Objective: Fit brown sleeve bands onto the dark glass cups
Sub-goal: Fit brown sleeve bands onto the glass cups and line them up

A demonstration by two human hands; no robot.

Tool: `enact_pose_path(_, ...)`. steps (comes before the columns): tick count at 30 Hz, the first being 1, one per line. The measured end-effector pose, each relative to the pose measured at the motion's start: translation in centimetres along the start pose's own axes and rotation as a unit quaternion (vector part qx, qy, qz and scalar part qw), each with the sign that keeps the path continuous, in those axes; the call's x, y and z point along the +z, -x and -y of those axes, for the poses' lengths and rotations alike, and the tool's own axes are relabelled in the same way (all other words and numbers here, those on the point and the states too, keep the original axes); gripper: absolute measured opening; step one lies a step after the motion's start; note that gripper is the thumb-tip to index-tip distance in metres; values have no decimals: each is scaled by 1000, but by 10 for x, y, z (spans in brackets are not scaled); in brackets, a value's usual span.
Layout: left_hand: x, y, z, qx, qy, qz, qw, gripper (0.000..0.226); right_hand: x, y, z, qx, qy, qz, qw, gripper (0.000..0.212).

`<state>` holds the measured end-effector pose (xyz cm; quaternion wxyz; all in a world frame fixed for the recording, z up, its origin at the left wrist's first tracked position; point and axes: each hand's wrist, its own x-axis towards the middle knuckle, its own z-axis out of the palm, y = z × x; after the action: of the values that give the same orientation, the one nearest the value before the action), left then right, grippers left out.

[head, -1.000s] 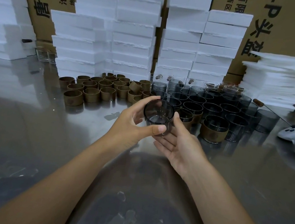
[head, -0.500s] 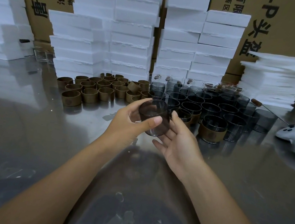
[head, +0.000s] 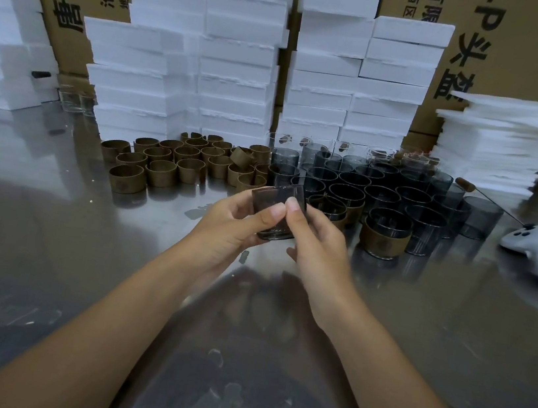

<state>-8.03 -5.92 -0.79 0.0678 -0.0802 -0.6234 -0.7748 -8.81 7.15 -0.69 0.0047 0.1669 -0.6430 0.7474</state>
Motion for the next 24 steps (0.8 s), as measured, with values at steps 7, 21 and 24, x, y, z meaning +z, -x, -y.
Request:
enact_pose_path(7,-2,-2,-1,-28,18,-30,999,52,-4,1,3,17,-20,17,1000,12)
enact_pose_path(21,-5,0,-8,-51,94,39,993,29,-7,0,9,123,-128,-22,984,76)
enact_pose_path(24,-5,0,-7,-58,97,49,992,31,-7,0,8,110,-107,-38,987,77)
